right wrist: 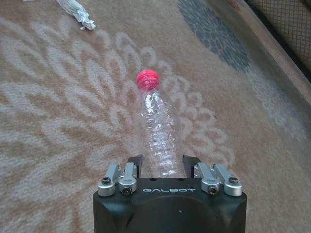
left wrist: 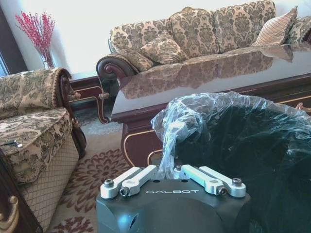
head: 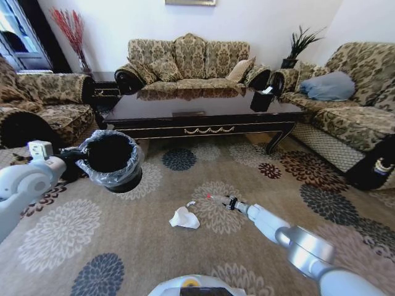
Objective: Move to the front of the table and pick up the trash from the floor, then place it into the trash bin.
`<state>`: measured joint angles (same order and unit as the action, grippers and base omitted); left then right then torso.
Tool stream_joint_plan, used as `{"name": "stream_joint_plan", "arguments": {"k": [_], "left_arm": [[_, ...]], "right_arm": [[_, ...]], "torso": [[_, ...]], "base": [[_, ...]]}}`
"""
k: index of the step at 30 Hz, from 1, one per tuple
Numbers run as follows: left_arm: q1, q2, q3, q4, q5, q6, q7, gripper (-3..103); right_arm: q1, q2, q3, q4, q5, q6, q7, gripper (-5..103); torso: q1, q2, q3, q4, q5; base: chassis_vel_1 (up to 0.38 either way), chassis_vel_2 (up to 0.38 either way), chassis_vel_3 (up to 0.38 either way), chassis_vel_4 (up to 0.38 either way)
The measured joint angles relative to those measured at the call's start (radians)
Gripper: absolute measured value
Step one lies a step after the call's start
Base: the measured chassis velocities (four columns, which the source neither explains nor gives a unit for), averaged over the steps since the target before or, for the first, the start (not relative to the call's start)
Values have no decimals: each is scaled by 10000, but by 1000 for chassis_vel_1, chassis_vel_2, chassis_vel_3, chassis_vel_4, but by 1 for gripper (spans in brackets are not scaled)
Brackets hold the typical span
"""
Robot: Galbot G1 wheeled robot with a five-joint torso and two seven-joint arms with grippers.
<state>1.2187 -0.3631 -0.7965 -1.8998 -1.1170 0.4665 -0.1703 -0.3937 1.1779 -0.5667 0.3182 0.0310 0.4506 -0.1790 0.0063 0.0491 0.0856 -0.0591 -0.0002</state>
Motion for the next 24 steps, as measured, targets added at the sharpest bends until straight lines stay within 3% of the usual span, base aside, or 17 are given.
{"name": "stream_joint_plan", "arguments": {"k": [3,7,10,15,18,24], "left_arm": [[1,0,0,0,2,0,1,4],[10,0,17,-13,5,0,1,4],[15,-48,94,-32,21,0,-6,4],[125,-232,207,-114,162,22,-35,4],[184,-432,470,-216,417,58,-79,4],[33,-640,946,-258,641,76,-104,4]], "right_arm": [[-9,-17,7,27,-7,38,-13,47],[-14,-172,110,218,-29,291,-99,37],[52,-381,476,616,-105,780,-316,27],[380,-571,1045,1033,-300,1438,-818,24],[886,-1203,1291,2086,-212,1771,-1306,20],[1557,-1828,1024,3619,453,1737,-1485,19]], "torso": [[0,0,0,0,0],[0,-1,3,1,3],[1,-1,3,-1,6],[2,-1,3,1,5],[2,-1,3,4,1],[1,-1,3,-3,2]], "base": [[0,0,0,0],[0,0,0,0],[0,0,0,0],[0,0,0,0],[0,0,0,0],[0,0,0,0]]}}
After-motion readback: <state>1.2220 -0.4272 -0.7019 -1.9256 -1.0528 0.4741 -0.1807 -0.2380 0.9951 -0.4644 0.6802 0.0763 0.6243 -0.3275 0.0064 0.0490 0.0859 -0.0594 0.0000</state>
